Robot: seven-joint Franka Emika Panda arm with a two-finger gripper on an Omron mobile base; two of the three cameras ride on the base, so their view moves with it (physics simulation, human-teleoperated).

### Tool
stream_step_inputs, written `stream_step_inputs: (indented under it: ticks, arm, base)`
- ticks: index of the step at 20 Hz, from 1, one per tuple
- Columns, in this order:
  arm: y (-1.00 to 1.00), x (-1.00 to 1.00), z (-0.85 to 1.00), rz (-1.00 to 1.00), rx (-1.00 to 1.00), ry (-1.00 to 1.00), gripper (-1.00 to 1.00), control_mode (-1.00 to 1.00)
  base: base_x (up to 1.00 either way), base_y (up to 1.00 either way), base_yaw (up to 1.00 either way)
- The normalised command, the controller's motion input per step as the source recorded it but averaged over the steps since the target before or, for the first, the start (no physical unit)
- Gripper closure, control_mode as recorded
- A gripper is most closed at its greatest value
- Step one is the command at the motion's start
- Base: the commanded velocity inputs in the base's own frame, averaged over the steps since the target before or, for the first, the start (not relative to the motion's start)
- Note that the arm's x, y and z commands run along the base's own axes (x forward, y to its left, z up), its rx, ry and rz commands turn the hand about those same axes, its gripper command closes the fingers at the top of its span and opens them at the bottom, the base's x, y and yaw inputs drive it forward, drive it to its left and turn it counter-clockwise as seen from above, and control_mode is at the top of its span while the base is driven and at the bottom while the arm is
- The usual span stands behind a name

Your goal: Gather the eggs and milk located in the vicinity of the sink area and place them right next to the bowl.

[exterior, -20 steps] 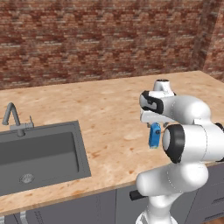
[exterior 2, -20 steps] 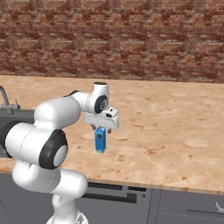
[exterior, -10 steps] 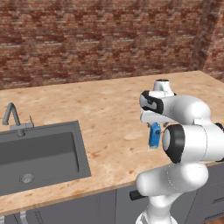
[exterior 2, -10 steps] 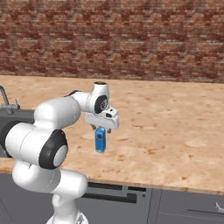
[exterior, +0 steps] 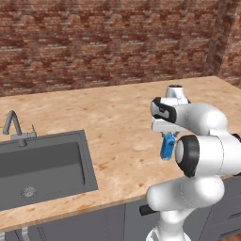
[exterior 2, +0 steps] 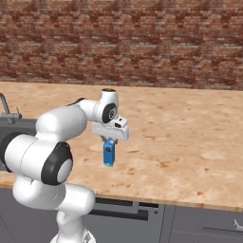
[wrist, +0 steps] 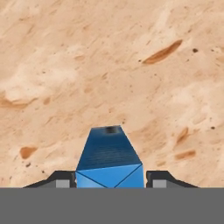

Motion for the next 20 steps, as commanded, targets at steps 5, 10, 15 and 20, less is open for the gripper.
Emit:
stream_step_inputs:
  ticks: [5, 10, 15, 20]
  arm:
    - [0.00, -0.04, 0.00, 0.00, 0.00, 0.00, 1.00, -1.00]
    - [0.00, -0.07, 0.55, 0.00, 0.00, 0.00, 1.00, -1.00]
    - [0.11, -0.49, 1.00, 0.00, 0.00, -0.01, 1.00, -1.00]
    - [0.41, -0.81, 0.75, 0.00, 0.00, -0.01, 1.00, -1.00]
  base:
    - [0.00, 0.00, 0.00]
    - [0.00, 0.00, 0.00]
    - [0.00, 0.00, 0.00]
    - [0.00, 0.00, 0.00]
